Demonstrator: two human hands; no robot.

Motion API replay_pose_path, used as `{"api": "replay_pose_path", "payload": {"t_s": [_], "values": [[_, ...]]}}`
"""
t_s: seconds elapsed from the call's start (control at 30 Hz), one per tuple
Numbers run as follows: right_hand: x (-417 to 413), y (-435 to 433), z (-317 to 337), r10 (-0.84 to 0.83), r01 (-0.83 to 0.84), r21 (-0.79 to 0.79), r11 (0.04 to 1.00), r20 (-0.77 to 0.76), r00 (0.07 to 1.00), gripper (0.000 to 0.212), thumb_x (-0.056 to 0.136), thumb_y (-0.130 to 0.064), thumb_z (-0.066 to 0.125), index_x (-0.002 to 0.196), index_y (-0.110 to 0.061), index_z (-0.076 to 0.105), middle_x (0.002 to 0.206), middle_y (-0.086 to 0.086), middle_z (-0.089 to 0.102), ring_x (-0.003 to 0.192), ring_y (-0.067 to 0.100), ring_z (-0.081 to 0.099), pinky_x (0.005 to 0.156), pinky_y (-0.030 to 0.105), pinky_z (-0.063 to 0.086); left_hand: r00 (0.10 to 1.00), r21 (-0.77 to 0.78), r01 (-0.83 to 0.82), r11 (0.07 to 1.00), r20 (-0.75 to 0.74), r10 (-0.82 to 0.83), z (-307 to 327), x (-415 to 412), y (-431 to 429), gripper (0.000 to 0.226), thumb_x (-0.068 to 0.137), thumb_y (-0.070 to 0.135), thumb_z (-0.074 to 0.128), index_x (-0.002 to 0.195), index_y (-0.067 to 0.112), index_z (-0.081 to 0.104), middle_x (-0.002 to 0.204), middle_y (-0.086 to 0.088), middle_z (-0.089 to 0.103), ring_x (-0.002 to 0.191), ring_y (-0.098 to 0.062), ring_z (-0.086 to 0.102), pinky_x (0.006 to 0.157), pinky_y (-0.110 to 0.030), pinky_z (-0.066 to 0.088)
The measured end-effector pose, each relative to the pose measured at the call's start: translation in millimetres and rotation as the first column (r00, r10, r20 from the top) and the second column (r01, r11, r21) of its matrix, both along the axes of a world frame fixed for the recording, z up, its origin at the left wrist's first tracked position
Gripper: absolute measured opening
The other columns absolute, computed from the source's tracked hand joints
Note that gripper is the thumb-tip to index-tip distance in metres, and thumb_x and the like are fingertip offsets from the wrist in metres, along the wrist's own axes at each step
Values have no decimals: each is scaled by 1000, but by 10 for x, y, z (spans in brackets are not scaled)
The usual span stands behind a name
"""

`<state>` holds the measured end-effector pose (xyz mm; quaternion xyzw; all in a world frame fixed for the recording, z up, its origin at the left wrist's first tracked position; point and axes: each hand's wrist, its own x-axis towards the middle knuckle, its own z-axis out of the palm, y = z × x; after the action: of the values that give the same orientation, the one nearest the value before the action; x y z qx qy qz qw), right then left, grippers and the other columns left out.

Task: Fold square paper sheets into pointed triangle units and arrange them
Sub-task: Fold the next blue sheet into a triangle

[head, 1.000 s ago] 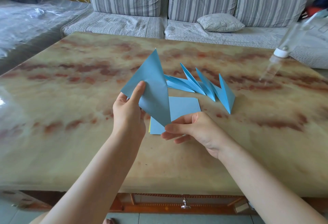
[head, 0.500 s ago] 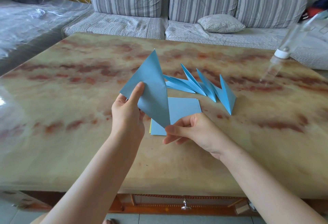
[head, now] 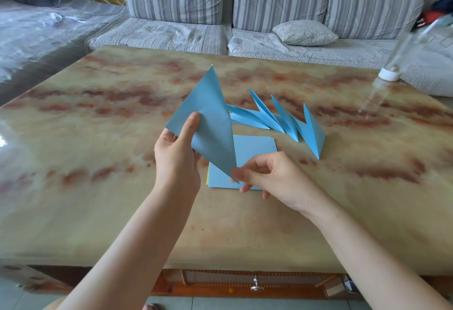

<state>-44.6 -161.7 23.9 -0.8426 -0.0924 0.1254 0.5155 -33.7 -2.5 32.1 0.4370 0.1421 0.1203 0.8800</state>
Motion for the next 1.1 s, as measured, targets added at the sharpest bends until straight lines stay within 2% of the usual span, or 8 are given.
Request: {"api": "replay_pose_path", "payload": {"t_s": [0.1, 0.2, 0.27, 0.33, 0.53, 0.67, 0.9, 1.1], "values": [[58, -3, 53, -146, 140, 198, 970, 16, 989, 43, 67, -49, 69, 93, -14, 73, 89, 1, 75, 81, 12, 70, 67, 27, 51, 999, -1, 35, 999, 1, -35, -25, 0, -43, 13, 91, 17, 62, 104, 13, 64, 84, 2, 71, 68, -9, 66, 62, -20, 52], [131, 52, 83, -253, 234, 419, 878, -9, 967, 28, 73, -34, 72, 94, -14, 73, 91, -3, 76, 85, 12, 69, 82, 29, 54, 995, -16, 95, 995, 0, -95, -87, -20, -149, 20, 90, 16, 63, 109, 12, 65, 98, -2, 72, 86, -13, 68, 77, -22, 56], [157, 92, 94, -315, 285, 479, 830, -19, 949, 10, 80, -23, 73, 87, -15, 73, 87, -4, 75, 82, 10, 68, 83, 28, 54, 992, -22, 127, 992, -3, -127, -119, -33, -204, 21, 89, 17, 63, 110, 12, 66, 100, -1, 72, 89, -13, 68, 78, -22, 56], [161, 118, 94, -365, 335, 527, 781, -51, 930, 5, 83, -18, 72, 86, -14, 73, 83, -2, 74, 77, 11, 68, 80, 26, 55, 987, -36, 159, 987, -22, -160, -137, -39, -234, 26, 89, 18, 63, 114, 11, 65, 105, -1, 72, 95, -13, 67, 85, -24, 54], [196, 129, 111, -472, 433, 600, 673, -102, 876, 7, 83, -13, 72, 89, -12, 73, 82, 1, 73, 74, 14, 66, 75, 25, 55, 976, -27, 203, 979, -78, -205, -183, -48, -259, 25, 89, 20, 64, 114, 16, 66, 107, 1, 72, 94, -10, 67, 88, -25, 52], [197, 115, 113, -508, 435, 589, 681, -48, 860, 9, 83, -11, 72, 91, -8, 74, 79, 0, 74, 71, 12, 67, 71, 22, 56, 972, -44, 214, 976, -87, -217, -216, -65, -274, 23, 88, 20, 65, 111, 18, 67, 106, 3, 72, 93, -10, 66, 85, -22, 52], [155, 120, 114, -489, 437, 590, 679, -80, 869, 8, 81, -13, 74, 88, -11, 75, 78, -2, 75, 71, 11, 67, 72, 22, 55, 975, -58, 201, 978, -82, -206, -211, -69, -307, 22, 88, 20, 65, 111, 18, 66, 109, 2, 71, 99, -10, 65, 91, -24, 50], [147, 128, 104, -480, 439, 595, 673, -100, 871, 6, 81, -13, 74, 86, -11, 74, 76, -2, 73, 68, 10, 66, 67, 17, 54, 972, -68, 211, 975, -89, -217, -217, -63, -283, 22, 88, 19, 65, 110, 19, 67, 108, 4, 72, 98, -10, 65, 90, -24, 50]]}}
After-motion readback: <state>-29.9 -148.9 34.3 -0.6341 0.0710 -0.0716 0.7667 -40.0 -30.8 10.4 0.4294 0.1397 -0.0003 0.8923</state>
